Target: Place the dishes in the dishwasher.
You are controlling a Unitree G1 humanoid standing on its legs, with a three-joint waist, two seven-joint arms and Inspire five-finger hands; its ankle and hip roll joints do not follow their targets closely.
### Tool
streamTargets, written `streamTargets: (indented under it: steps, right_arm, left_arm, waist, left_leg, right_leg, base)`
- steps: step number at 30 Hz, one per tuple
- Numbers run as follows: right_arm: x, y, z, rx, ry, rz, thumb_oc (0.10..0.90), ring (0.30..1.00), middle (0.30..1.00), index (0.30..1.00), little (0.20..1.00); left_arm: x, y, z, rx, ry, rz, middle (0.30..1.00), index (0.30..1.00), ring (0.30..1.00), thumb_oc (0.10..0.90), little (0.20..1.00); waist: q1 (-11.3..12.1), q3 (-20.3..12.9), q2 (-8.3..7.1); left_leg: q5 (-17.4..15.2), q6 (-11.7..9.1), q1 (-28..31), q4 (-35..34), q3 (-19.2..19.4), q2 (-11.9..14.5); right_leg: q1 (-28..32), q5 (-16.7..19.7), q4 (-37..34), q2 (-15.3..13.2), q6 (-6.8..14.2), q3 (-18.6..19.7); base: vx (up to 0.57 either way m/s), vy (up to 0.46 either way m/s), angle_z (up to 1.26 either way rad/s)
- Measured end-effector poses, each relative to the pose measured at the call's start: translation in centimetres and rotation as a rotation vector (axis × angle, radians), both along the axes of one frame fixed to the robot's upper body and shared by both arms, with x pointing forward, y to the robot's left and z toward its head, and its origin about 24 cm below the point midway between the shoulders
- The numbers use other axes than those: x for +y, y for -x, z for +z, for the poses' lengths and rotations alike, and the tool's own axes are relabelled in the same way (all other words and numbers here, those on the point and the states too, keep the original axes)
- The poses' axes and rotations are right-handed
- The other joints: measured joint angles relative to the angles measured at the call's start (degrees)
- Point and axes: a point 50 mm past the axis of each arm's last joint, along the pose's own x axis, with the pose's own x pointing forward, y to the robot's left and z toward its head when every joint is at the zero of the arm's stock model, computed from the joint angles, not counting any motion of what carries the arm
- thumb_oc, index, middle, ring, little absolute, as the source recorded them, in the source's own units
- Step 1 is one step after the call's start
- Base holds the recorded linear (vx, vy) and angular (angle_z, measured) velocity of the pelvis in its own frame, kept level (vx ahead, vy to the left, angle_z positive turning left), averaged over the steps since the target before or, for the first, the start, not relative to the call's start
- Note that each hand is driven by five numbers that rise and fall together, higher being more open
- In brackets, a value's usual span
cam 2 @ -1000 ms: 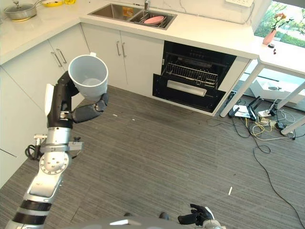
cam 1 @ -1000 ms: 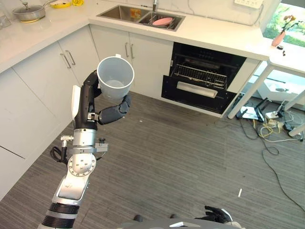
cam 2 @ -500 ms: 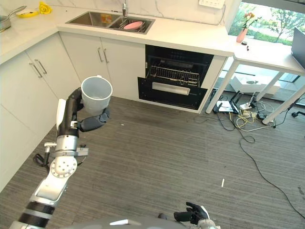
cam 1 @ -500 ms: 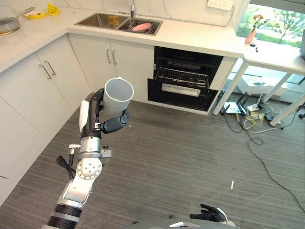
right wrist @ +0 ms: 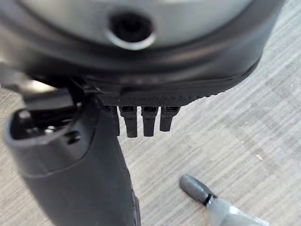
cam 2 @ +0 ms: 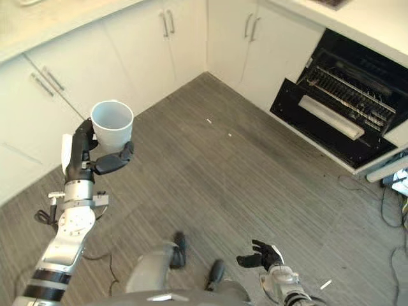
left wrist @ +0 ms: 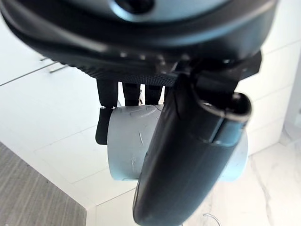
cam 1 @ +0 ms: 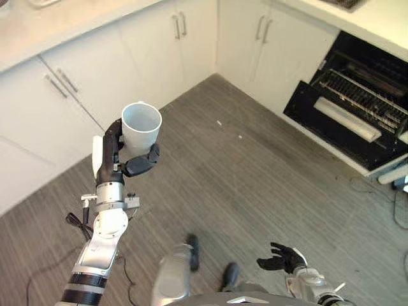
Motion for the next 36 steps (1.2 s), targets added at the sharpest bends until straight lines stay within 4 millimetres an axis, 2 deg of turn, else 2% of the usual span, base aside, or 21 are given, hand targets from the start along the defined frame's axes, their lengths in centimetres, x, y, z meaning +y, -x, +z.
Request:
streamTargets:
  steps: [3, 7, 9, 10, 11, 12, 13, 15, 18, 19, 20, 21, 23, 24, 25, 27, 29, 31, 33, 35, 36]
  right_arm:
    - [-0.4, 2.2, -0.8, 0.097, 0.029, 0.02, 0.8, 0.9, 0.9, 0.9, 0.9]
    - [-0.8, 4.2, -1.3, 0.204, 0.053, 0.082, 0.8, 0.9, 0.9, 0.9, 0.9]
    - [-0.7, 6.7, -1.8, 0.245, 0.032, 0.039, 0.8, 0.9, 0.9, 0.9, 0.9]
    - [0.0, 7.1, -2.0, 0.259, 0.003, 0.012, 0.8, 0.9, 0.9, 0.9, 0.9]
    - [0.6, 7.1, -2.1, 0.247, -0.018, -0.022, 0.8, 0.9, 0.9, 0.9, 0.9]
    - [0.6, 7.1, -2.1, 0.247, -0.018, -0.022, 0.8, 0.9, 0.9, 0.9, 0.9]
    - [0.3, 6.9, -1.8, 0.195, -0.009, -0.062, 0.8, 0.9, 0.9, 0.9, 0.9]
    - [1.1, 6.8, -1.9, 0.163, -0.038, -0.082, 0.8, 0.9, 0.9, 0.9, 0.9]
    - [1.1, 6.0, -1.6, 0.117, -0.048, -0.1, 0.8, 0.9, 0.9, 0.9, 0.9]
    - [0.9, 3.6, -0.8, 0.015, -0.072, -0.125, 0.8, 0.9, 0.9, 0.9, 0.9]
    - [2.1, 3.1, -0.9, 0.004, -0.101, -0.107, 0.8, 0.9, 0.9, 0.9, 0.9]
    - [2.1, 3.1, -0.9, 0.004, -0.101, -0.107, 0.8, 0.9, 0.9, 0.9, 0.9]
    - [2.0, 5.7, -1.8, 0.106, -0.102, -0.151, 0.8, 0.9, 0.9, 0.9, 0.9]
    - [2.0, 5.7, -1.8, 0.106, -0.102, -0.151, 0.8, 0.9, 0.9, 0.9, 0.9]
    - [1.9, 7.7, -2.2, 0.181, -0.094, -0.175, 0.8, 0.9, 0.9, 0.9, 0.9]
    - [1.4, 10.5, -2.6, 0.284, -0.081, -0.227, 0.8, 0.9, 0.9, 0.9, 0.9]
    - [1.6, 15.8, -2.9, 0.458, -0.082, -0.291, 0.8, 0.9, 0.9, 0.9, 0.9]
    - [1.7, 16.2, -2.9, 0.472, -0.083, -0.296, 0.8, 0.9, 0.9, 0.9, 0.9]
    - [1.2, 12.8, -2.8, 0.367, -0.086, -0.291, 0.8, 0.9, 0.9, 0.9, 0.9]
    - [0.4, 8.7, -2.4, 0.261, -0.064, -0.261, 0.8, 0.9, 0.9, 0.9, 0.9]
    - [0.3, 6.5, -2.1, 0.213, -0.049, -0.22, 0.8, 0.9, 0.9, 0.9, 0.9]
  left_arm:
    - [-0.1, 0.4, -0.7, 0.032, 0.009, -0.009, 0.3, 0.3, 0.3, 0.4, 0.3]
    - [0.3, 1.0, -1.4, 0.056, 0.045, 0.04, 0.3, 0.3, 0.3, 0.4, 0.3]
    - [0.6, 1.1, -1.5, 0.066, 0.033, 0.042, 0.3, 0.3, 0.3, 0.4, 0.3]
    - [0.1, 0.1, -0.7, 0.045, 0.025, 0.023, 0.3, 0.3, 0.3, 0.4, 0.3]
    - [-0.7, -0.8, 0.0, 0.03, 0.015, -0.024, 0.3, 0.3, 0.3, 0.4, 0.3]
    - [-0.7, -0.8, 0.0, 0.03, 0.015, -0.024, 0.3, 0.3, 0.3, 0.4, 0.3]
    - [-2.2, -1.6, 0.7, 0.016, -0.027, -0.125, 0.3, 0.3, 0.3, 0.4, 0.3]
    - [-3.2, -1.6, 1.5, -0.011, -0.064, -0.206, 0.3, 0.3, 0.3, 0.4, 0.3]
    - [-3.6, -1.5, 2.0, -0.033, -0.063, -0.215, 0.3, 0.3, 0.3, 0.4, 0.3]
    - [-4.0, -1.9, 2.7, -0.062, -0.062, -0.221, 0.3, 0.3, 0.3, 0.4, 0.3]
    - [-4.7, -2.6, 1.9, -0.016, -0.103, -0.278, 0.3, 0.3, 0.3, 0.4, 0.3]
    - [-4.7, -2.6, 1.9, -0.016, -0.103, -0.278, 0.3, 0.3, 0.3, 0.4, 0.3]
    - [-5.6, -1.6, 0.2, 0.069, -0.122, -0.359, 0.3, 0.3, 0.3, 0.4, 0.3]
    - [-5.6, -1.6, 0.2, 0.069, -0.122, -0.359, 0.3, 0.3, 0.3, 0.4, 0.3]
    - [-6.1, -1.7, 0.3, 0.063, -0.107, -0.379, 0.3, 0.3, 0.3, 0.4, 0.3]
    - [-6.6, -1.6, -0.2, 0.076, -0.08, -0.382, 0.3, 0.3, 0.3, 0.4, 0.3]
    - [-6.7, -1.1, -1.5, 0.142, -0.072, -0.38, 0.3, 0.3, 0.3, 0.4, 0.3]
    - [-6.3, -0.9, -1.8, 0.16, -0.08, -0.368, 0.3, 0.3, 0.3, 0.4, 0.3]
    - [-5.7, -0.7, -1.9, 0.151, 0.003, -0.329, 0.3, 0.3, 0.3, 0.4, 0.3]
    - [-6.0, -1.1, -1.3, 0.138, -0.005, -0.368, 0.3, 0.3, 0.3, 0.4, 0.3]
    - [-5.7, -1.0, -1.6, 0.162, -0.024, -0.371, 0.3, 0.3, 0.3, 0.4, 0.3]
  waist:
    - [0.65, -1.36, 0.39]
    - [3.22, -1.49, 0.35]
    - [2.02, -4.5, -0.7]
    - [0.93, -5.28, -2.58]
    - [-0.15, -5.72, -1.78]
    - [-0.15, -5.72, -1.78]
    - [-4.58, -7.75, -3.24]
    - [-5.6, -9.32, -4.22]
    - [-6.8, -9.21, -3.78]
    - [-9.78, -6.61, 0.13]
    - [-12.88, -4.78, 4.24]
    - [-12.88, -4.78, 4.24]
    - [-16.16, -6.47, 1.35]
    - [-16.16, -6.47, 1.35]
    - [-15.98, -7.42, 0.39]
    - [-15.65, -7.63, 2.57]
    - [-12.69, -9.89, 2.62]
    - [-13.35, -11.29, 1.92]
    - [-13.04, -12.84, -1.55]
    - [-10.68, -10.19, -3.37]
    - [-10.01, -8.89, -4.9]
  left_leg:
    - [0.33, -1.15, 2.64, -15.38, -4.45, 3.03]
    - [1.52, 0.43, 8.09, -15.4, -10.36, 2.87]
    - [9.58, 2.72, 12.63, -14.44, -6.05, 1.49]
    - [8.34, 4.97, 14.6, -13.07, -2.76, -0.44]
    - [6.55, 6.43, 15.81, -13.08, -2.43, -0.77]
    - [6.55, 6.43, 15.81, -13.08, -2.43, -0.77]
    - [3.42, 8.71, 18.49, -13.47, -4.05, -4.19]
    - [-0.19, 10.38, 19.89, -12.52, -4.23, -7.26]
    - [-2.42, 12.9, 20.05, -10.85, -5.47, -8.68]
    - [-5.29, 12.52, 20.14, -7.4, -6.71, -6.92]
    - [-5.97, 11.7, 24.1, -9.43, -8.97, -4.03]
    - [-5.97, 11.7, 24.1, -9.43, -8.97, -4.03]
    - [-11.64, 10.36, 30.4, -11.78, -7.59, -9.92]
    - [-11.64, 10.36, 30.4, -11.78, -7.59, -9.92]
    - [-14.43, 10.35, 31.05, -10.31, -7.13, -11.31]
    - [-16.32, 8.6, 34.76, -11.9, -7.55, -10.2]
    - [-17.65, 3.82, 45.44, -10.38, -7.43, -8.42]
    - [-15.65, 0.97, 46.41, -6.2, -9.0, -7.2]
    - [1.01, -0.51, 25.37, 36.9, -9.82, -4.19]
    - [-1.06, -0.23, 10.03, 53.08, -15.51, -7.42]
    - [-3.47, -1.28, 4.98, 52.1, -16.97, -8.38]
  right_leg:
    - [1.57, -0.78, 0.14, 1.74, 1.77, 2.03]
    - [5.08, -2.22, 0.82, 0.21, 4.14, 8.91]
    - [8.96, -4.56, 1.18, -2.84, 7.27, 10.09]
    - [5.63, -5.84, 11.17, -5.62, 8.8, 9.24]
    - [0.66, -5.27, 24.21, -7.58, 9.68, 7.89]
    - [0.66, -5.27, 24.21, -7.58, 9.68, 7.89]
    - [-7.44, -2.21, 44.73, -13.22, 12.52, 11.36]
    - [-13.04, -0.73, 51.91, -15.02, 14.21, 15.85]
    - [-18.89, 2.66, 58.07, -13.87, 14.94, 19.09]
    - [-28.27, -2.52, 69.06, -4.33, 13.04, 21.93]
    - [-33.68, -7.45, 55.63, 7.45, 9.81, 18.72]
    - [-33.68, -7.45, 55.63, 7.45, 9.81, 18.72]
    - [-36.03, -5.84, 27.47, 4.17, 3.41, 6.84]
    - [-36.03, -5.84, 27.47, 4.17, 3.41, 6.84]
    - [-33.6, -5.91, 5.43, 3.28, 3.48, 6.3]
    - [-32.72, -4.48, 2.57, 3.98, 3.48, 4.67]
    - [-25.75, 7.24, 10.71, 5.1, -3.43, 3.55]
    - [-23.71, 10.26, 12.02, 6.16, -6.26, 4.97]
    - [-18.51, 8.29, 11.02, 7.32, -7.8, 11.5]
    - [-14.53, 7.51, 10.05, 7.7, -7.73, 16.73]
    - [-9.74, 7.34, 7.19, 7.02, -7.18, 17.31]
  base:
    - [0.6, 0.315, 0.04]
    - [0.33, 0.215, -0.84]
    - [0.54, 0.444, -0.59]
    - [0.5, 0.462, -0.35]
    - [0.25, 0.268, -0.24]
    - [0.15, 0.137, 0.44]
    - [0.16, 0.132, 0.46]
    - [0.26, 0.27, 0.43]
    - [0.48, 0.224, 0.08]
    - [0.28, 0.025, 0.51]
    - [0.28, 0.025, 0.51]
    - [0.67, -0.01, 0.46]
    - [0.54, -0.048, 0.34]
    - [0.54, -0.058, 0.69]
    - [0.53, -0.07, 0.63]
    - [0.49, -0.08, 0.48]
    - [0.49, -0.127, -0.17]
    - [0.35, -0.209, -0.57]
    - [0.32, -0.221, -0.9]
    - [0.18, 0.0, -1.09]
    - [0.33, 0.078, -1.31]
